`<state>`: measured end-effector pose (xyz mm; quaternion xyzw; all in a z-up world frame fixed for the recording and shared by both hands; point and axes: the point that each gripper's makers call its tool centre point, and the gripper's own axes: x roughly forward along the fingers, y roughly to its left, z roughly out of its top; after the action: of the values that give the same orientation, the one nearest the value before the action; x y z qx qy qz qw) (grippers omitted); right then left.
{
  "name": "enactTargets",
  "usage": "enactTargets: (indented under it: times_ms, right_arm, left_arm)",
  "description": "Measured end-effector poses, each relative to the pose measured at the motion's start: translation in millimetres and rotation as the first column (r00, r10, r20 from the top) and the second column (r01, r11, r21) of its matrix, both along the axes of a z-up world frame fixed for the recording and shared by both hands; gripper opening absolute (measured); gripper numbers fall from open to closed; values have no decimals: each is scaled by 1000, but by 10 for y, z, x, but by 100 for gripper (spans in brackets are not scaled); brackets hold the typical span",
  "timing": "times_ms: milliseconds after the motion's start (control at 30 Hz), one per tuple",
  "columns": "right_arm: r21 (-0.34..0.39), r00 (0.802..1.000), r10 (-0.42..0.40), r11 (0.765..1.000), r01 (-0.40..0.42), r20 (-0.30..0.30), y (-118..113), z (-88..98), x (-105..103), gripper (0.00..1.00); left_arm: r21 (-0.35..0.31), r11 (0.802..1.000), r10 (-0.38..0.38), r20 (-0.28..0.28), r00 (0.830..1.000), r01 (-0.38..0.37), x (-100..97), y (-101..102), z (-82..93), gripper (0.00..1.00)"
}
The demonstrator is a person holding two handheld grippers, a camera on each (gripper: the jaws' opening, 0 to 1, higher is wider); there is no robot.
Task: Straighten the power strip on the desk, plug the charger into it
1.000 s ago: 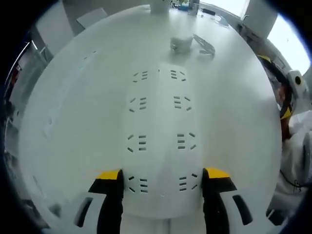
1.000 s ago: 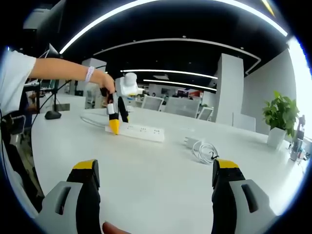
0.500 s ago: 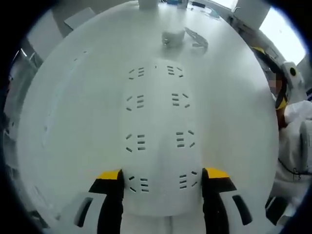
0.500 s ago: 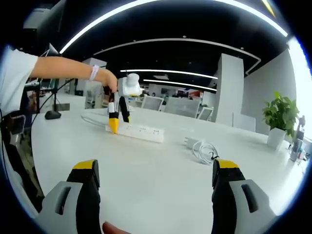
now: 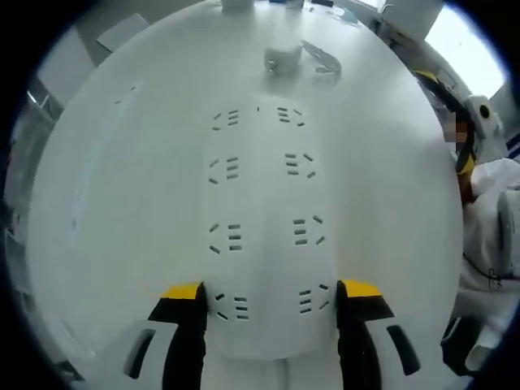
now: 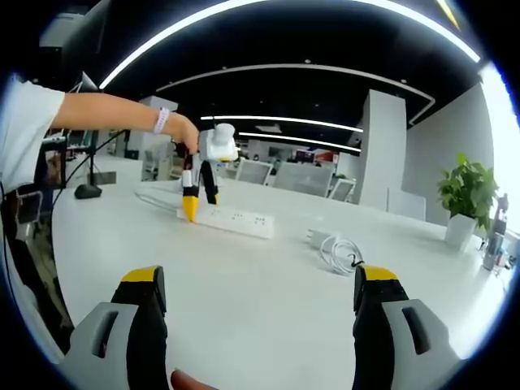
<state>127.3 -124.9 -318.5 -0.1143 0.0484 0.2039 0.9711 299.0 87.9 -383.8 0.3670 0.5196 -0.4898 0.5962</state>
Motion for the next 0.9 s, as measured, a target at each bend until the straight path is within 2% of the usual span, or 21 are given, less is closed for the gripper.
enactTargets:
  times_ms: [667,800,900]
  right_arm:
    - [-16,1000,-1,1000,1,-8,2,-26,5,96]
    - [-18,1000,-4,1000,4,-5,-10,-16,-4,96]
    - [-18,1000,-8,1000,8,-6,-25,-17,-14,96]
  left_arm:
    - [-9,996,-91,-4,996,91,218,48,15,65]
    - [3,994,-111,-2,994,111,80,10,-9,65]
    - [8,992,-122,-2,993,122,54,3,-14,65]
